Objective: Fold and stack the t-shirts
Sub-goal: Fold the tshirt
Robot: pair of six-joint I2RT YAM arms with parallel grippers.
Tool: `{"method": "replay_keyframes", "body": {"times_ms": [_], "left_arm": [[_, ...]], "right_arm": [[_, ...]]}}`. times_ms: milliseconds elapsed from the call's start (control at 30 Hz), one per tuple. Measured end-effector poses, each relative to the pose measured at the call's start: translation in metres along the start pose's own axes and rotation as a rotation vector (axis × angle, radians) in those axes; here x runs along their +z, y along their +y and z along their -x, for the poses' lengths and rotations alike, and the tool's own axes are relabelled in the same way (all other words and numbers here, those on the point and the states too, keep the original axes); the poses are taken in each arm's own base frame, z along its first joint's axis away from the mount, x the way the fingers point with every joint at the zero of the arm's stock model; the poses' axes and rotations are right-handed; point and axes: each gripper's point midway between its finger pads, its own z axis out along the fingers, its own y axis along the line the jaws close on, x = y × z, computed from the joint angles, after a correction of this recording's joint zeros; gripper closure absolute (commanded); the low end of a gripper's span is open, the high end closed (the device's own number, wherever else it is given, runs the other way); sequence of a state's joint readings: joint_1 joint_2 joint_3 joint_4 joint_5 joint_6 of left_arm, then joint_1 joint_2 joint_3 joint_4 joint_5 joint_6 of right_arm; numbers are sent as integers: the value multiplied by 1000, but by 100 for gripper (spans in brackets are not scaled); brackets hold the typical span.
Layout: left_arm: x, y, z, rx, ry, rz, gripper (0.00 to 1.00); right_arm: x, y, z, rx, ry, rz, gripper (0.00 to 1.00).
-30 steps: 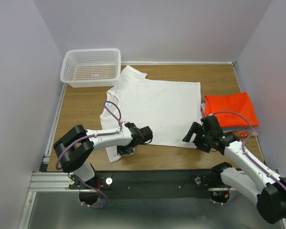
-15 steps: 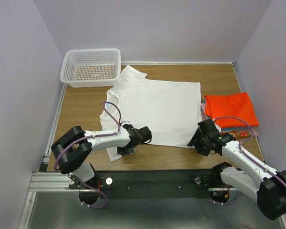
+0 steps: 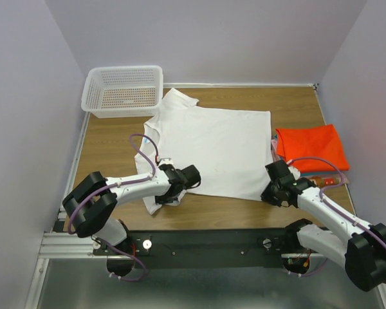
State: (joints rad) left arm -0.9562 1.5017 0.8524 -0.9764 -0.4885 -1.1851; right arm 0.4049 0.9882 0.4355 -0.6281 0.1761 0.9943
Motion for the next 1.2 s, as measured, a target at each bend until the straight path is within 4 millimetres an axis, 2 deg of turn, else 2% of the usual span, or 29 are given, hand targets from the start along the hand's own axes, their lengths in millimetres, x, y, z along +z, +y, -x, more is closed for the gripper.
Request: {"method": "replay_keyframes", "body": {"times_ms": [133, 267, 567, 733, 900, 1067, 1200], "left_arm": [[0, 0, 6, 5, -21, 1, 100], [-6, -4, 24, 3, -64, 2, 100], [-18, 1, 78, -33, -179, 67, 100], [-28, -9, 117, -62, -262, 74, 100], [-24, -11, 150, -81, -316, 137, 100], [-21, -11, 171, -72, -362, 193, 100], [-24, -19, 188, -40, -409, 207, 100]], "right_arm": [[-1, 1, 1, -11, -2, 3, 100], [-7, 11, 10, -29, -20, 30, 100], [-19, 36, 37, -69, -77, 56, 100], [-20, 46, 52, -104, -107, 33, 99], [-21, 58, 72, -140, -151, 5, 99], [-20, 70, 87, -170, -184, -4, 100], [-13, 75, 90, -188, -180, -15, 100]]}}
